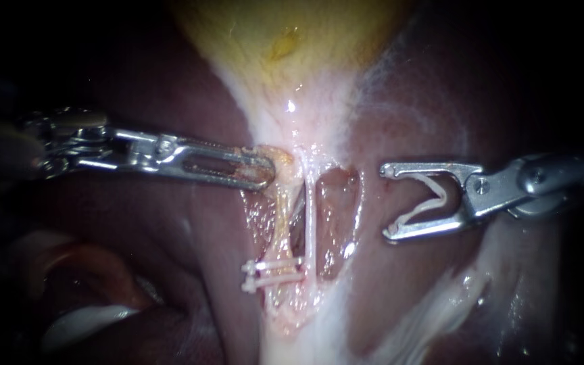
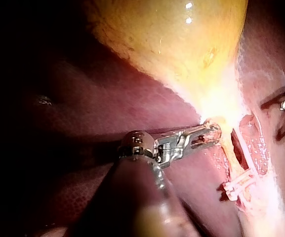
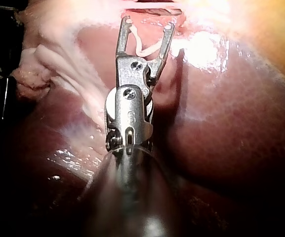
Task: Clipping third clip left tube
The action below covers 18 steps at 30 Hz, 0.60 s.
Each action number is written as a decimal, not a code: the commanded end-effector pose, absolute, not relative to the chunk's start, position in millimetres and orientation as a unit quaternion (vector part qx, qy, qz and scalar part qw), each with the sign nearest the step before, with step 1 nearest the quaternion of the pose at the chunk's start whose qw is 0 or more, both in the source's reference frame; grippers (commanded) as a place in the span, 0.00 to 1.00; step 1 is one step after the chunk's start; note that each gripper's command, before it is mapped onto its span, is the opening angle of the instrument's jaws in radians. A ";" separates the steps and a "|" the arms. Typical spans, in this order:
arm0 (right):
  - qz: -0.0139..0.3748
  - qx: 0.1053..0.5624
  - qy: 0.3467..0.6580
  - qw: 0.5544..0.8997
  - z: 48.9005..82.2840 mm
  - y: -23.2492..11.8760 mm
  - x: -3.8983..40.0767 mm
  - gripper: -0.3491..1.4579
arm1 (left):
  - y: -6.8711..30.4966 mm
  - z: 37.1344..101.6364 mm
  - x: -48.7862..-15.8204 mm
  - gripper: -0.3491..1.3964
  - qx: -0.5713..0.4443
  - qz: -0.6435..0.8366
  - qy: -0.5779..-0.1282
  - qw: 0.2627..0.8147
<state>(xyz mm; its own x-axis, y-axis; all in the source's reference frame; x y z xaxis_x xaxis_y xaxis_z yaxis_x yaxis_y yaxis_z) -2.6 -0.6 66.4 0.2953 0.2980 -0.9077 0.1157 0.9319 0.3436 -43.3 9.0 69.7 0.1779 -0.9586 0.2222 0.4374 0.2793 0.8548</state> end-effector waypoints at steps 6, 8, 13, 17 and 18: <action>0.057 0.176 0.591 0.785 66.3 -0.7 -2.5 0.47 | 9.2 67.9 -42.4 0.00 0.331 -0.504 -0.397 0.693; 0.057 0.176 0.591 0.785 66.3 -0.7 -2.4 0.47 | 9.3 66.8 -42.1 0.00 0.330 -0.506 -0.396 0.692; 0.057 0.177 0.592 0.785 66.2 -0.8 -2.2 0.47 | 9.6 63.1 -41.3 0.00 0.328 -0.511 -0.395 0.689; 0.057 0.177 0.591 0.785 66.1 -0.9 -2.0 0.47 | 9.4 61.4 -41.1 0.00 0.328 -0.509 -0.399 0.689; 0.057 0.177 0.591 0.785 66.1 -0.9 -2.0 0.47 | 9.3 61.1 -41.1 0.00 0.328 -0.509 -0.401 0.688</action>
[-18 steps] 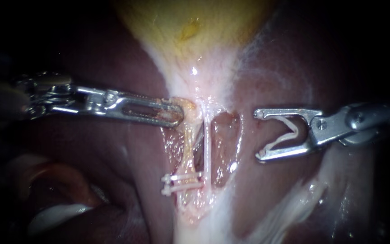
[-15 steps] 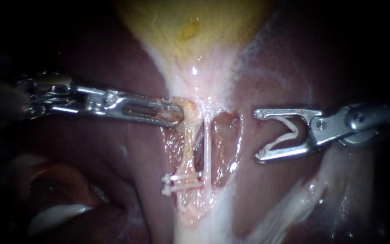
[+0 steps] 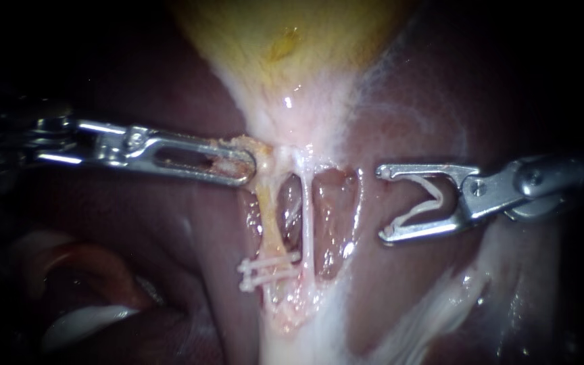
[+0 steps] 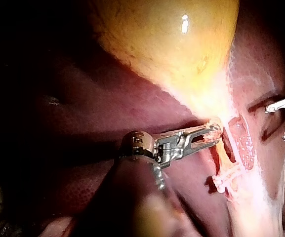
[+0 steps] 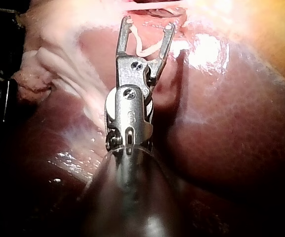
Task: Clipping third clip left tube
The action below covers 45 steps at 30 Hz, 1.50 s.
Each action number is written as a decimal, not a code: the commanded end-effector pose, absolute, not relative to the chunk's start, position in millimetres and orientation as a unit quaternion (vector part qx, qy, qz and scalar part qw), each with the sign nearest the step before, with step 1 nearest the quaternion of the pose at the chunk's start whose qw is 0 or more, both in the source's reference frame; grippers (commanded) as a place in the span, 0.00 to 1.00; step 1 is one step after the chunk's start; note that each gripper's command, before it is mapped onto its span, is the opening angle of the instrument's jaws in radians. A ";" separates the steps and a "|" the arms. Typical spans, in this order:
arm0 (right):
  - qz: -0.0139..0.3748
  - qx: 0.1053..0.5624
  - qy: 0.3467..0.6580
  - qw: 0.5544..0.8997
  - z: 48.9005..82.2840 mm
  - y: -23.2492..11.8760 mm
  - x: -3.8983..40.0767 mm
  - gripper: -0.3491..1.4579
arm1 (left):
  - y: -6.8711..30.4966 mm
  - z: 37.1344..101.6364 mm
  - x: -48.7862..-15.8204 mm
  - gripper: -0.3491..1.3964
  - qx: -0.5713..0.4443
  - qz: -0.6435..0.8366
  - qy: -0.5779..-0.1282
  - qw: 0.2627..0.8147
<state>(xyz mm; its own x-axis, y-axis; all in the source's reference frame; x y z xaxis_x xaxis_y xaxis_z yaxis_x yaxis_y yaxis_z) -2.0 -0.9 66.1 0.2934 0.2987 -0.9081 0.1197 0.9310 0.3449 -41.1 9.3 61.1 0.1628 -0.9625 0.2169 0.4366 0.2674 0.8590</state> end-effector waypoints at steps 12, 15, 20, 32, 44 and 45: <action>0.066 0.184 0.590 0.783 66.3 -1.5 0.3 0.47 | 9.2 60.9 -41.0 0.00 0.328 -0.508 -0.401 0.688; 0.075 0.191 0.588 0.782 67.0 -2.3 1.9 0.47 | 9.1 60.8 -41.0 0.00 0.328 -0.508 -0.401 0.688; 0.090 0.203 0.585 0.780 68.5 -3.4 4.7 0.47 | 9.0 60.7 -41.0 0.00 0.328 -0.508 -0.401 0.688; 0.112 0.226 0.579 0.775 70.4 -4.9 9.4 0.47 | 8.9 60.5 -41.1 0.00 0.327 -0.507 -0.401 0.689; 0.137 0.254 0.564 0.773 72.6 -5.7 12.7 0.47 | 8.7 60.1 -41.7 0.00 0.323 -0.504 -0.403 0.692; 0.139 0.259 0.564 0.772 72.8 -5.9 13.1 0.47 | 8.7 60.1 -41.8 0.00 0.323 -0.504 -0.403 0.692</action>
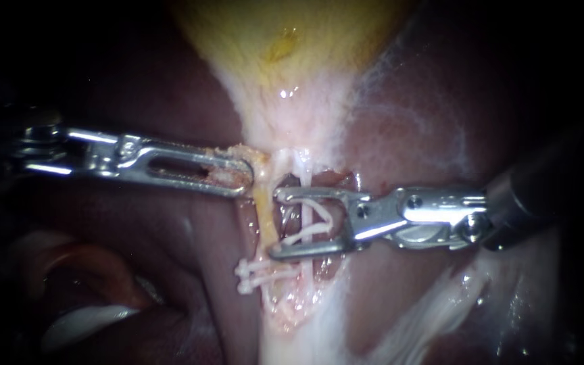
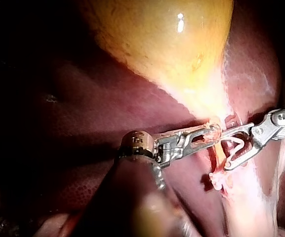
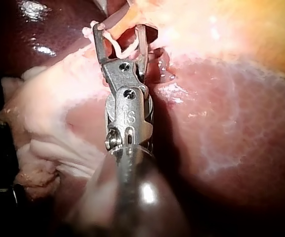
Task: Clipping third clip left tube
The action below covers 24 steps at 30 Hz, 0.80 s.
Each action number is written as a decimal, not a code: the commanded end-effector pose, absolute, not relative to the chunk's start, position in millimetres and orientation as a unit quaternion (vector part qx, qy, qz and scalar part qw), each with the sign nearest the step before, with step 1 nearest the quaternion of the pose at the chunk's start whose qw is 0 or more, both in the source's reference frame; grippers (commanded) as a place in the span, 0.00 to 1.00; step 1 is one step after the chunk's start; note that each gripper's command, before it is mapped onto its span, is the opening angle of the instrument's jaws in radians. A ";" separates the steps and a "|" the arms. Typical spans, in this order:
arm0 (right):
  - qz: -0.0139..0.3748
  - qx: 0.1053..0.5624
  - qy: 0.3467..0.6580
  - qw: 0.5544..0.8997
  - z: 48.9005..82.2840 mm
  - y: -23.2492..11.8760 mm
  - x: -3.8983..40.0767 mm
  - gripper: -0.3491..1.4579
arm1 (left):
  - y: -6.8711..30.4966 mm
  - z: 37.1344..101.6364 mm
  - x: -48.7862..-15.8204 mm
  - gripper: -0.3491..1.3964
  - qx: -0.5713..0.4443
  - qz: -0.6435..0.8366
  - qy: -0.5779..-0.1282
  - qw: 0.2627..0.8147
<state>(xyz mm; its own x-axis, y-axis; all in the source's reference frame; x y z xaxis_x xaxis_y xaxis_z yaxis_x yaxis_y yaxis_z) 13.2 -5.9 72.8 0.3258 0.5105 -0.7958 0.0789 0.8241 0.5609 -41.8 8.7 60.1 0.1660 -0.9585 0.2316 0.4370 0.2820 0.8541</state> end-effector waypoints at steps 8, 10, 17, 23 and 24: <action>0.167 0.295 0.571 0.748 73.2 -5.8 15.3 0.46 | 8.7 60.1 -41.9 0.00 0.323 -0.504 -0.403 0.692; 0.173 0.301 0.575 0.741 73.2 -5.6 15.5 0.46 | 8.7 60.2 -41.9 0.00 0.323 -0.504 -0.403 0.692; 0.200 0.326 0.590 0.711 73.1 -4.8 16.4 0.45 | 9.0 60.5 -41.9 0.00 0.323 -0.504 -0.403 0.692; 0.218 0.336 0.597 0.695 72.7 -3.9 16.5 0.42 | 9.2 60.9 -41.7 0.00 0.324 -0.503 -0.403 0.692; 0.219 0.336 0.597 0.695 72.6 -3.7 16.5 0.42 | 9.2 60.9 -41.7 0.00 0.324 -0.503 -0.403 0.692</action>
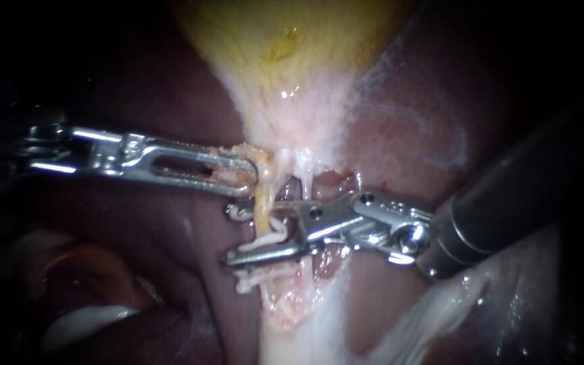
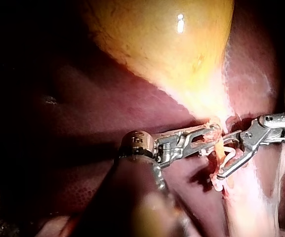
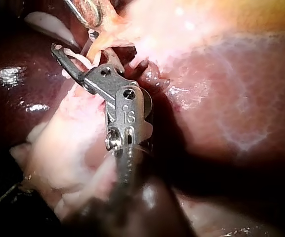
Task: Clipping third clip left tube
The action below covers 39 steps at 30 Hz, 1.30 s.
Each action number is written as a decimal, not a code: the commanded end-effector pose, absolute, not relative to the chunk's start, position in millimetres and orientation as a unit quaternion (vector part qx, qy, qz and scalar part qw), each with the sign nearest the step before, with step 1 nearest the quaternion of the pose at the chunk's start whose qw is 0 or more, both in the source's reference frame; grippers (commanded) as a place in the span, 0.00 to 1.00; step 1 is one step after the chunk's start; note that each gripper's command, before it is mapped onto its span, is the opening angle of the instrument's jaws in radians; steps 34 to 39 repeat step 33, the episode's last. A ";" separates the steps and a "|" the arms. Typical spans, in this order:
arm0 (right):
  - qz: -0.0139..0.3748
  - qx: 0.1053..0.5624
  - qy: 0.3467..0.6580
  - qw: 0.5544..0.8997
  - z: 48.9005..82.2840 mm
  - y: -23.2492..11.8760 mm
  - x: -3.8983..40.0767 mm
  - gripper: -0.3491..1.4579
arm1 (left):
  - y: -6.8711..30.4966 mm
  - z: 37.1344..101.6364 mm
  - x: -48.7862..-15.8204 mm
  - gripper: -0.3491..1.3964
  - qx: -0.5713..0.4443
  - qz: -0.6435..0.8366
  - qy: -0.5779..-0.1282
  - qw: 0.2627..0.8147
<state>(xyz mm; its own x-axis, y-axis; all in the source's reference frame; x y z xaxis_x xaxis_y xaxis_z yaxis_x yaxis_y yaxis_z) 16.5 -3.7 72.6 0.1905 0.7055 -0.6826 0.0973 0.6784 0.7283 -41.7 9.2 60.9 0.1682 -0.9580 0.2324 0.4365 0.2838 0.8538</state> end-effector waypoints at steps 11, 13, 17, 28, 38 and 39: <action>0.248 0.361 0.584 0.683 72.4 -3.4 15.8 0.14 | 9.3 61.0 -41.7 0.00 0.324 -0.503 -0.403 0.692; 0.261 0.374 0.577 0.678 72.4 -3.5 15.4 0.00 | 9.3 61.0 -41.7 0.00 0.324 -0.503 -0.403 0.692; 0.283 0.392 0.565 0.669 72.5 -3.7 14.8 0.00 | 9.3 61.0 -41.7 0.00 0.324 -0.503 -0.403 0.692; 0.280 0.391 0.565 0.670 73.2 -4.2 14.6 0.00 | 9.3 61.1 -41.7 0.00 0.324 -0.503 -0.403 0.692; 0.277 0.394 0.565 0.670 73.2 -4.2 14.6 0.00 | 9.3 61.1 -41.8 0.00 0.324 -0.503 -0.403 0.692; 0.277 0.394 0.565 0.670 73.2 -4.2 14.6 0.00 | 9.3 61.1 -41.8 0.00 0.324 -0.503 -0.403 0.692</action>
